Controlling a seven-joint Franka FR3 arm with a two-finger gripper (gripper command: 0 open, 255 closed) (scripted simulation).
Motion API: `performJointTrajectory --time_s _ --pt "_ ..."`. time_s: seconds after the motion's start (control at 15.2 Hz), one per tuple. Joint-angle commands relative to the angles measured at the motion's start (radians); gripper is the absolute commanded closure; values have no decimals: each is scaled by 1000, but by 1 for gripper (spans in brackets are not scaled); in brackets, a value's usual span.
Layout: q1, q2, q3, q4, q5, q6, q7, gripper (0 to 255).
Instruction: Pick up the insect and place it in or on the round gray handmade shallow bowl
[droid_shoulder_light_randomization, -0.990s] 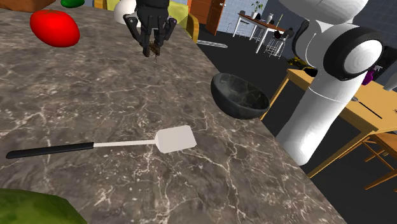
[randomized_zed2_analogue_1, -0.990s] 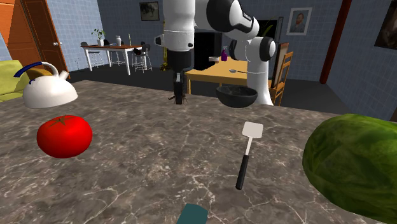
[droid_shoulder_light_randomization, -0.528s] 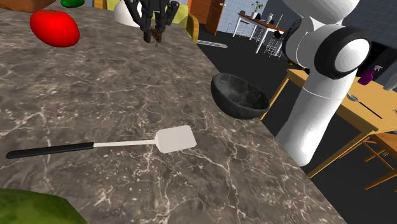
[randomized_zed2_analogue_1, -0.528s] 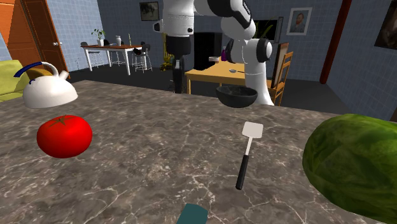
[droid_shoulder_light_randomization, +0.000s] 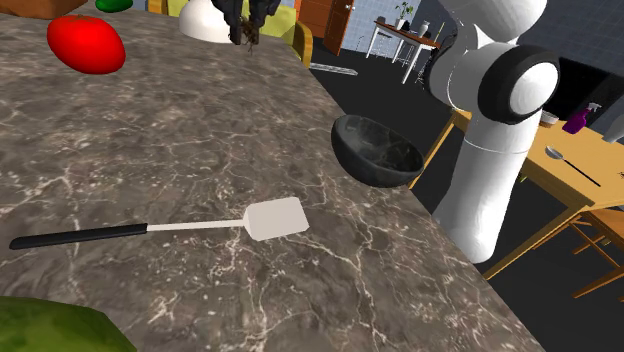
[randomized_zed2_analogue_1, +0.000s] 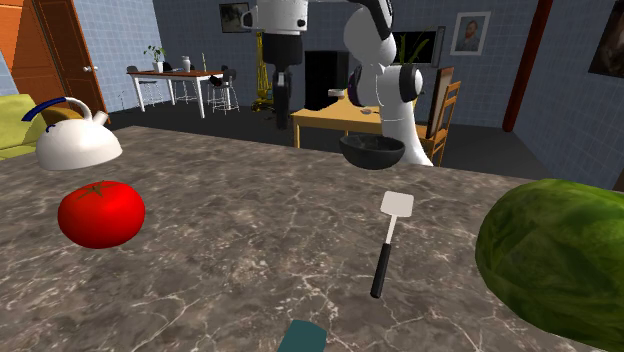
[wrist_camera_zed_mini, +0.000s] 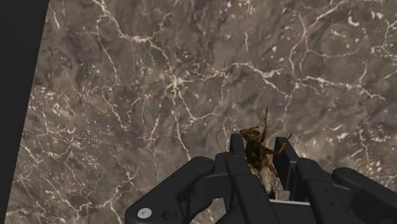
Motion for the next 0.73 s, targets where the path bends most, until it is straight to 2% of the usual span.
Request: performJointTrajectory --time_s 0.0,0.13,0.26,0.4,0.66 --pt "-88 -116 10 -149 84 52 -17 255" --pt "-163 -252 -1 -301 181 100 -54 255" --pt "-202 -375 -33 -422 262 127 -97 255" --pt "-216 -487 -74 -523 326 140 -138 255" --pt "-207 -678 -155 -686 413 136 -205 255"
